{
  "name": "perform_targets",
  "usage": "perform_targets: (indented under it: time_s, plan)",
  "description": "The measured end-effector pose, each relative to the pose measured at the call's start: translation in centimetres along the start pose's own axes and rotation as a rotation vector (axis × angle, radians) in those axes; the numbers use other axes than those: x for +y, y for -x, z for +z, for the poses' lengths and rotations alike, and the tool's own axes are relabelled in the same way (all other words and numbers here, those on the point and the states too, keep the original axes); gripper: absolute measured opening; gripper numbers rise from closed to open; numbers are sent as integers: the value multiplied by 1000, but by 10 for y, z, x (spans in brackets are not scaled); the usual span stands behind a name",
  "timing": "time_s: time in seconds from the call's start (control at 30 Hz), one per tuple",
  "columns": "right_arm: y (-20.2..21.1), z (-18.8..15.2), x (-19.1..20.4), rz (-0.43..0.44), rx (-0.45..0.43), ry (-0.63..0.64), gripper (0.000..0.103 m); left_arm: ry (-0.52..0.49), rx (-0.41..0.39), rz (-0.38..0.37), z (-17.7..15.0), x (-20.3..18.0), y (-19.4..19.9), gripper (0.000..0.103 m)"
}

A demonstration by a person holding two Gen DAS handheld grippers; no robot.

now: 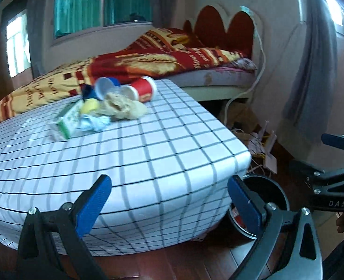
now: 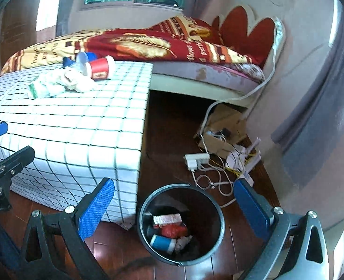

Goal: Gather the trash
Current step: 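Move both tools back toward the remaining trash on the table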

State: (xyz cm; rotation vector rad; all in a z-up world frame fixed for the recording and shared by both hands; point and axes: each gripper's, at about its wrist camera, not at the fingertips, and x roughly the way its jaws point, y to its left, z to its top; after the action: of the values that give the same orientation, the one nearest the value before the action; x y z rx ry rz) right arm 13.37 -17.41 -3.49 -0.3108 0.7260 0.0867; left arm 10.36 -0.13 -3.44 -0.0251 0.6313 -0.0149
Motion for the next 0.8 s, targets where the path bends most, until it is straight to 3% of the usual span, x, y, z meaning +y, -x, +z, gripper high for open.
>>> perform_targets:
  time_s: [0.8]
  plan:
    - [-17,62,103,175,-72,103,103,91,-33,199,5,111,12,100]
